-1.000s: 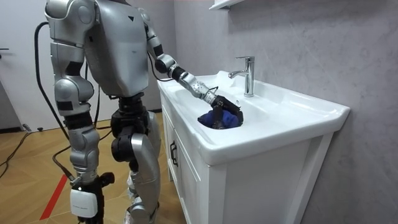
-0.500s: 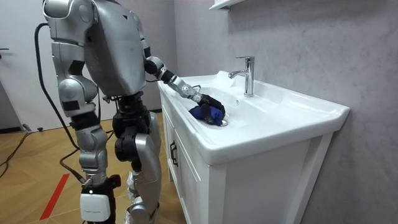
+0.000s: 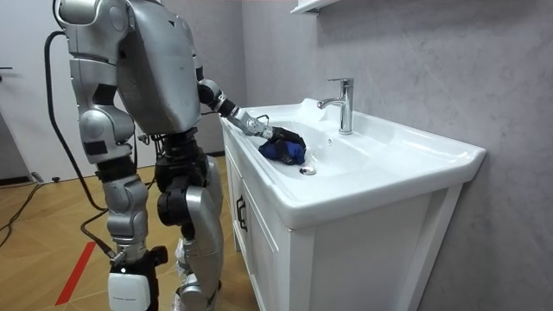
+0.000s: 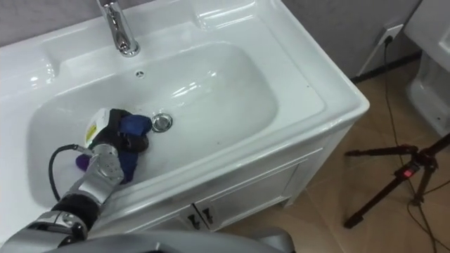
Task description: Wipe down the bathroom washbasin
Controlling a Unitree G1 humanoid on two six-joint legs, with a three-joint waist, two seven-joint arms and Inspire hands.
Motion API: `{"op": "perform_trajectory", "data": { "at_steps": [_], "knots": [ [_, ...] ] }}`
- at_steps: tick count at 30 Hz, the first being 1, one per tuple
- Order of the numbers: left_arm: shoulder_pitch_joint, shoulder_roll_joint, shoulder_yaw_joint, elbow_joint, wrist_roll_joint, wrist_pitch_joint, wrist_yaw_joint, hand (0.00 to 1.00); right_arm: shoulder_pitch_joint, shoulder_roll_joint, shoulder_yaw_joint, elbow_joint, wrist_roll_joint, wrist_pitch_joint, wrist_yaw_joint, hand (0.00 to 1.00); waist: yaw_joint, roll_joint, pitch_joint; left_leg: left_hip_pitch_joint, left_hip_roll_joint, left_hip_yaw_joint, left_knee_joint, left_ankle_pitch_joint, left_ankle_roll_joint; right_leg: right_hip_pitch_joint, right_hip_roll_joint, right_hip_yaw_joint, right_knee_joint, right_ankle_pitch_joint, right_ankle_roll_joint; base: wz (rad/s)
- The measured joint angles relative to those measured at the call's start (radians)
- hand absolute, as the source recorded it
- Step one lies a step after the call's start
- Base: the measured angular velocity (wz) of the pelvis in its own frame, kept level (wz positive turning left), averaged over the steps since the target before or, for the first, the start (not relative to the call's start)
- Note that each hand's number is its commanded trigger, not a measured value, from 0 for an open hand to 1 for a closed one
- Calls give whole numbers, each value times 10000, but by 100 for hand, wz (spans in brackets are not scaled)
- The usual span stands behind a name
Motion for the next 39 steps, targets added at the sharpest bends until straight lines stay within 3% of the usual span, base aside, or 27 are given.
{"op": "perform_trajectory", "data": {
  "at_steps": [8, 11, 17, 20, 27, 32, 36, 39],
  "knots": [
    [401, 269, 622, -8, 687, 0, 645, 100, 89, -19, -1071, 45, -195, 0, 171, 0, 48, -5, -131, 144, -4, -30, -6, 1, 1, 69, 20, 131, -39, -9, -21, -8],
    [507, 396, 627, -6, 840, -1, 823, 100, 130, -47, -1404, 83, -198, -7, 266, 0, 49, 24, -142, 164, -2, -47, -4, 2, 2, 76, 31, 178, -22, -5, -27, -4],
    [847, 517, 822, -146, 852, -10, 932, 100, 13, -378, -1885, 82, -363, -34, 156, 0, 224, 397, -156, 255, 46, -57, -10, 2, 1, 75, 125, 355, -18, 20, -69, -11],
    [889, 521, 958, -185, 649, -11, 930, 100, -292, -535, -1869, 69, -267, -52, -20, 0, 253, 580, -148, 166, 79, -311, 45, 3, 1, 33, 158, 299, 8, 23, -126, 4],
    [872, 524, 1379, -1248, -822, -115, 669, 100, -854, -504, -1867, 76, -224, -585, -406, 0, 269, 645, -153, -223, 126, -930, 70, 46, -72, -95, 131, -174, 7, -18, -189, 21],
    [1010, 527, 1378, -2277, -1175, 119, 485, 100, -897, -439, -1840, 56, -140, -861, -441, 0, 322, 587, -106, -389, 139, -1202, 89, 55, -89, -122, 119, -359, -27, -20, -193, 15],
    [1012, 534, 1357, -2646, -1165, 24, 486, 100, -937, -219, -1733, 78, 555, -1351, -448, 0, 422, 536, -21, -470, 139, -1401, 131, 55, -90, -10, 98, -567, -188, -7, -207, 15],
    [1104, 557, 1356, -3665, -1162, 48, 505, 100, -910, -17, -1535, 71, 1131, -1655, -434, 0, 515, 431, 88, -682, 126, -1682, 238, 55, -91, 25, 69, -801, -350, -7, -207, 28]
  ]
}}
